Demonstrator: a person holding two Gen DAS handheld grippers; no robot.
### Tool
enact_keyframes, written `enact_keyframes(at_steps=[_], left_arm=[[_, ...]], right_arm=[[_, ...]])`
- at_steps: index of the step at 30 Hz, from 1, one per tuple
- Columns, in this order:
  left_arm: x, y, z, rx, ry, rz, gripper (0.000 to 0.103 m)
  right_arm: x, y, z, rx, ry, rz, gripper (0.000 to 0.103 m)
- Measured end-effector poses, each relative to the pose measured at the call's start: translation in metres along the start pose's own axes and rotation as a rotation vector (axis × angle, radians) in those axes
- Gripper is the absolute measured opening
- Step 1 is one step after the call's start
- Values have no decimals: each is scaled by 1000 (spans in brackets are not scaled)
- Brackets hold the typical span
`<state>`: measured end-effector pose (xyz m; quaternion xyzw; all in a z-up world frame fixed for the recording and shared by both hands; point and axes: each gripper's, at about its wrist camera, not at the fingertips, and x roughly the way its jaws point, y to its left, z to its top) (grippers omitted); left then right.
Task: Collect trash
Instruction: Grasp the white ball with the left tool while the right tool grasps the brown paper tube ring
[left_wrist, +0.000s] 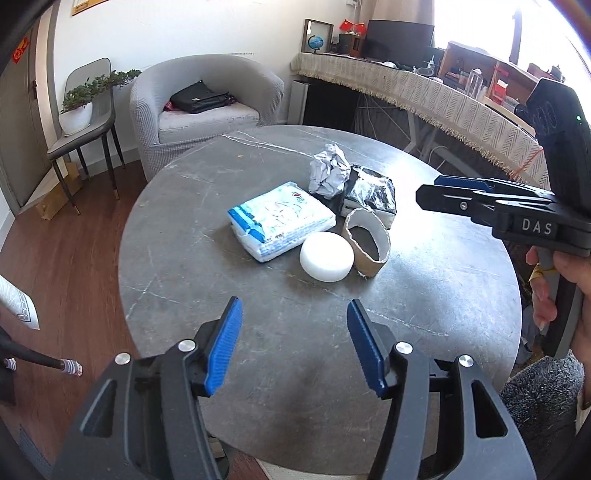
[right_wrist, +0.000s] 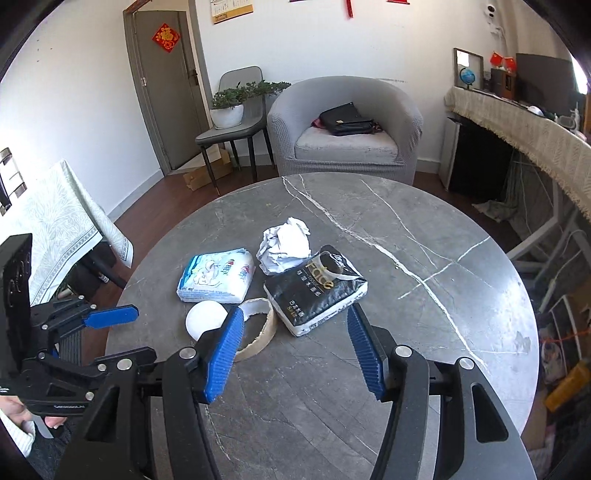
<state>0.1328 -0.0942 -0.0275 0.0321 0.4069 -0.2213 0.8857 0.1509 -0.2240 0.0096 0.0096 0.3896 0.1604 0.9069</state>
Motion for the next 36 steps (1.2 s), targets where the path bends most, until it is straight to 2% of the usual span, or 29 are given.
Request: enact_keyframes(at_steps=[7, 14, 19, 21, 22, 23, 31, 33, 36], left_arm=[[23, -17, 12, 20, 19, -8, 61], [38, -20, 27, 13, 34, 9, 58], [46, -27, 37, 9, 38, -9, 57], [48, -30, 40, 15, 36, -8, 52], [49, -32, 41, 18, 34, -9, 44], [50, -33, 41, 17, 31, -10, 42], [33, -24, 29, -8, -1, -14, 42], [24, -19, 25, -10, -12, -5, 42], [10, -9, 21, -24, -32, 0, 42]], right_arm=[[-2, -29, -12, 51, 21, 17, 61], [-3, -36, -17, 53, 29, 39, 62], [-3, -31, -21, 41, 40, 91, 67], [-2, -28, -22, 37, 50, 118, 67], [-2, -25, -23, 32, 54, 128, 67], [-1, -23, -24, 26, 58, 133, 67], [8, -5, -30, -26, 66, 173, 67], [16, 1, -31, -45, 103, 154, 67], [13, 12, -26, -75, 85, 154, 67]])
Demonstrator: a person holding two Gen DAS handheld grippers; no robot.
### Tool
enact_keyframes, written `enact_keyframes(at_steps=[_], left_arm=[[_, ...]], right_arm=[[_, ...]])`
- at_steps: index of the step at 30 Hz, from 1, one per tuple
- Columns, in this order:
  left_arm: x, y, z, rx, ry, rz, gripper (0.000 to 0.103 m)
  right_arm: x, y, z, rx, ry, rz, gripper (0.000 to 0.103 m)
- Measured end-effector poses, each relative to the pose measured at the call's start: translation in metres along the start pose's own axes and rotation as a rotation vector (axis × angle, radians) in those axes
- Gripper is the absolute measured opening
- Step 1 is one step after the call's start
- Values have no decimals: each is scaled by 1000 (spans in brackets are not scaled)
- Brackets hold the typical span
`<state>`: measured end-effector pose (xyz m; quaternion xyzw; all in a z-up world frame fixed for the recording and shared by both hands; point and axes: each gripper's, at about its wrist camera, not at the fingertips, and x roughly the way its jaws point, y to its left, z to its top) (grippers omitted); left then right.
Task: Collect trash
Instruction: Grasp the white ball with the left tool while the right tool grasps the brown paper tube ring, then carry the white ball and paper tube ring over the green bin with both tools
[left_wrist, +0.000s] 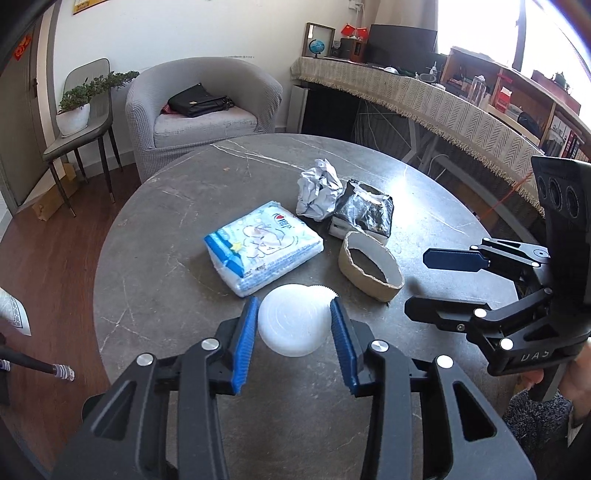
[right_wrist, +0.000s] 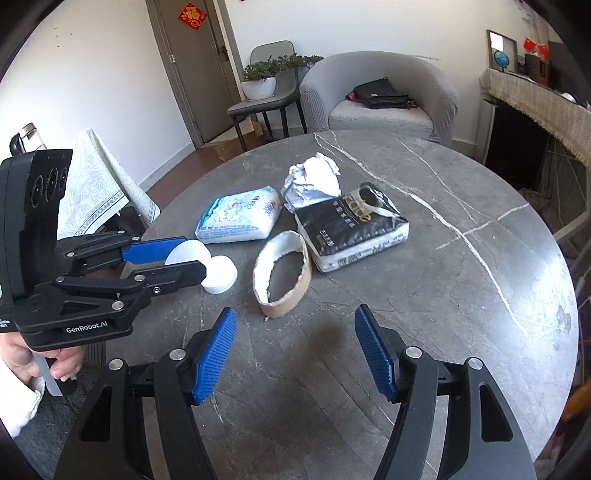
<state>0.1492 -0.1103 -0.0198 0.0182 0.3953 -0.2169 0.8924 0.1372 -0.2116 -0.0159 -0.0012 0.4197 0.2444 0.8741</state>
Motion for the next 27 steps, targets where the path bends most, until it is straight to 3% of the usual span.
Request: enact_keyframes(at_steps=[5, 8, 19, 22, 27], left_arm=[[-19, 19, -10, -29, -27, 7, 42], [-25, 29, -16, -60, -40, -6, 42], [-37, 59, -35, -106, -50, -13, 42], [-43, 70, -38, -125, -55, -2, 42], [-53, 92, -47, -171, -61, 16, 42]], right_arm=[[10, 4, 2, -1, 30, -28, 67], [13, 5, 6, 10, 27, -26, 59], [35, 22, 19, -5, 36, -85, 49], [37, 24, 22, -2, 40, -105, 37], [30, 34, 29, -13, 20, -125, 36]])
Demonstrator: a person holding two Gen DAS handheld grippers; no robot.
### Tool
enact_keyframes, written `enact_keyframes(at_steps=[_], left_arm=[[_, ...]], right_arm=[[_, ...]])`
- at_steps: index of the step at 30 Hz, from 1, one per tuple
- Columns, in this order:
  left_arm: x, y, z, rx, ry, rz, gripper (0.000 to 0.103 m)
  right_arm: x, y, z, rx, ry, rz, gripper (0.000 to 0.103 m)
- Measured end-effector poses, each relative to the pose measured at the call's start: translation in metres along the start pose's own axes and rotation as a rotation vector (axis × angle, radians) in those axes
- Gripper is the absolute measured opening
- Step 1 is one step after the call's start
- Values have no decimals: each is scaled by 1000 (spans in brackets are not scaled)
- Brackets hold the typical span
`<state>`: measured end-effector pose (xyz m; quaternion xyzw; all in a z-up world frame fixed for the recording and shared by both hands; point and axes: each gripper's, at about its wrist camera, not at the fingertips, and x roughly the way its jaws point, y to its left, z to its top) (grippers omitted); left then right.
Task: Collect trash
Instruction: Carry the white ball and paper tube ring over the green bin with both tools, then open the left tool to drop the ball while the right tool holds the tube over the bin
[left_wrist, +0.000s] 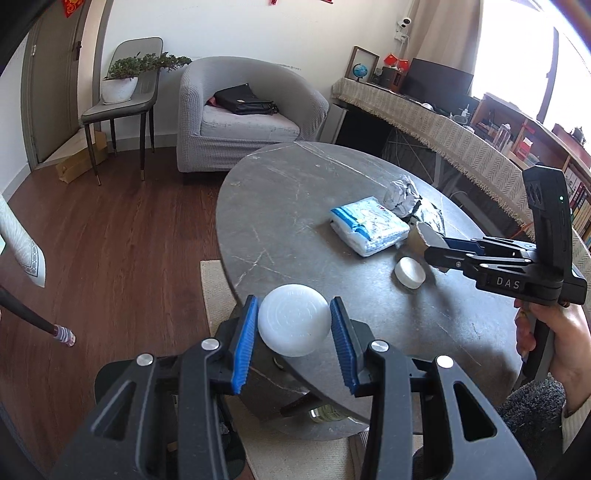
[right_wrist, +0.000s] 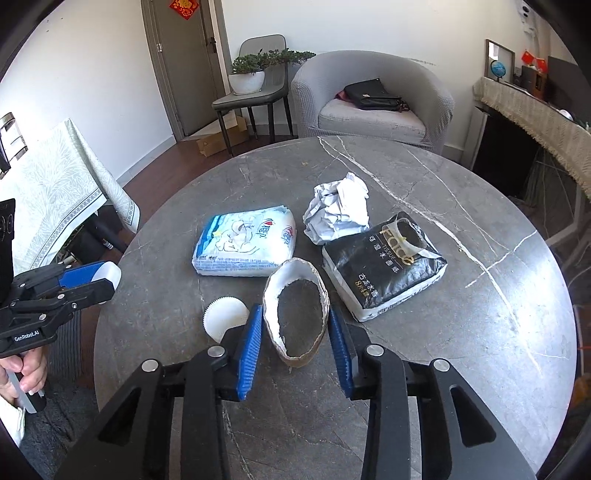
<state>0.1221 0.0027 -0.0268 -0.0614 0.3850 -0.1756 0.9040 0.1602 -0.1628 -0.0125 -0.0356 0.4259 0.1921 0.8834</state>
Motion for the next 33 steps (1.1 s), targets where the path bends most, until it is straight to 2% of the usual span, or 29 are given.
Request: enact_keyframes(at_steps=[9, 16, 21, 25, 33], left_arm=[[-15, 55, -14, -83, 13, 93, 42], [-13, 91, -38, -99, 62, 177, 42], [-11, 112, -56, -126, 109, 209, 42], [-11, 126, -69, -158, 142, 211, 42], [4, 150, -98, -240, 234, 201, 42]], right_arm=[[-7, 32, 18, -22, -42, 48, 36], [2, 79, 29, -91, -47, 119, 36], [6, 110, 35, -119, -53, 191, 36], [17, 135, 39, -139, -29, 246, 36], [35, 185, 38, -212, 20, 298, 36]])
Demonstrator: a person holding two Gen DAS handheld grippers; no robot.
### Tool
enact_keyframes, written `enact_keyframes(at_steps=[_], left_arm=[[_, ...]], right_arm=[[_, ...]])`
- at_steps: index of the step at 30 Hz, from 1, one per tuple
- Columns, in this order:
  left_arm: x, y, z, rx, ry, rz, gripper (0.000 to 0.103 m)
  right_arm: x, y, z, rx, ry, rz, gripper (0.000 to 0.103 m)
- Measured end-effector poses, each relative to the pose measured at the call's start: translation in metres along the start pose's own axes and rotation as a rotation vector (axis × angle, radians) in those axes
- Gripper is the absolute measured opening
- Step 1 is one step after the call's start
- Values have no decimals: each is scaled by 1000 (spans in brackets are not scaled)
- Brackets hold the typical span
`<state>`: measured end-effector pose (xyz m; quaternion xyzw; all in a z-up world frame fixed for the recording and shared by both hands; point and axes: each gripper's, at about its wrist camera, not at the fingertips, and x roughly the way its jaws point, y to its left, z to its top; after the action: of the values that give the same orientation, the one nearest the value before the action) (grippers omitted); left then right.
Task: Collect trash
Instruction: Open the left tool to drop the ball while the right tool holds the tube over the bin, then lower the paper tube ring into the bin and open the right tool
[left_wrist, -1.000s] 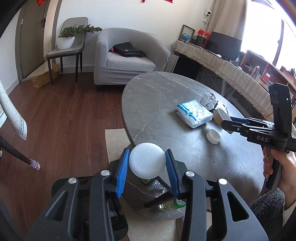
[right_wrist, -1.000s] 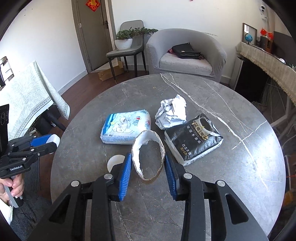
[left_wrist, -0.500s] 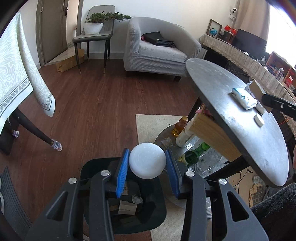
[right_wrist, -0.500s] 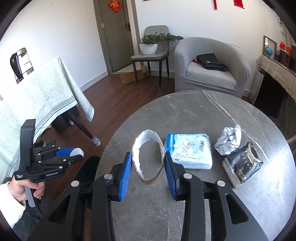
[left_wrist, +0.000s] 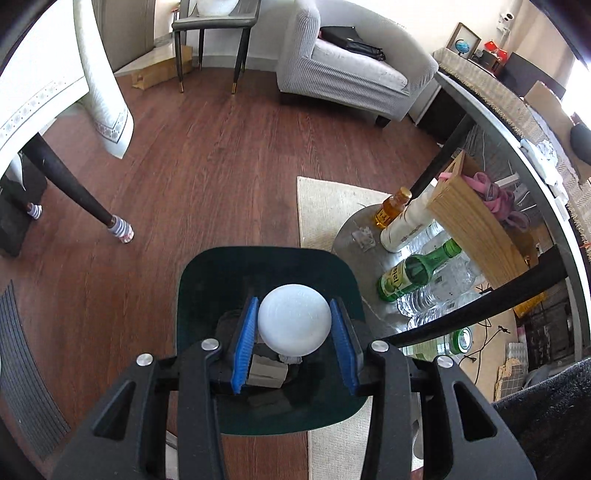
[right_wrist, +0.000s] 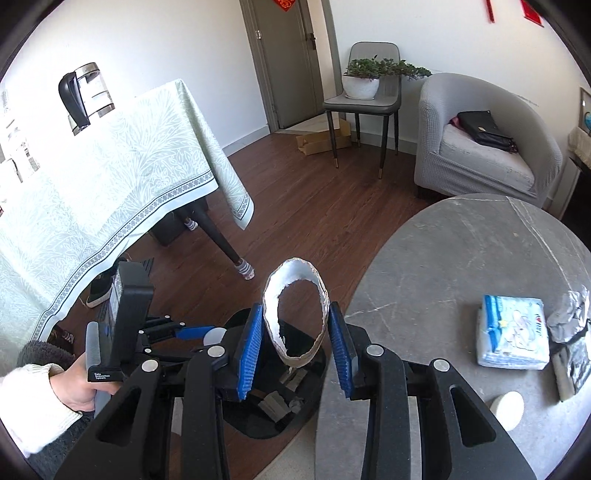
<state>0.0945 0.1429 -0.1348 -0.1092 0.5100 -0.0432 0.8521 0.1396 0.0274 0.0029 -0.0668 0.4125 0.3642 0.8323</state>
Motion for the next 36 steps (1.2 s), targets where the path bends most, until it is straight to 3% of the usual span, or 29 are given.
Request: enact_keyframes(at_steps=[12, 15, 22, 36], left_arm=[[33, 28, -22, -58, 121, -6, 43], [33, 31, -24, -57, 125, 0, 50], [15, 43, -22, -100, 75, -10, 59], [-48, 62, -10, -73, -82, 69, 59]], right_arm=[[52, 38, 1, -62, 116, 47, 36], [67, 47, 1, -71, 143, 52, 36], [106, 61, -3, -79, 215, 38, 36], [194, 70, -35, -55, 390, 13, 36]])
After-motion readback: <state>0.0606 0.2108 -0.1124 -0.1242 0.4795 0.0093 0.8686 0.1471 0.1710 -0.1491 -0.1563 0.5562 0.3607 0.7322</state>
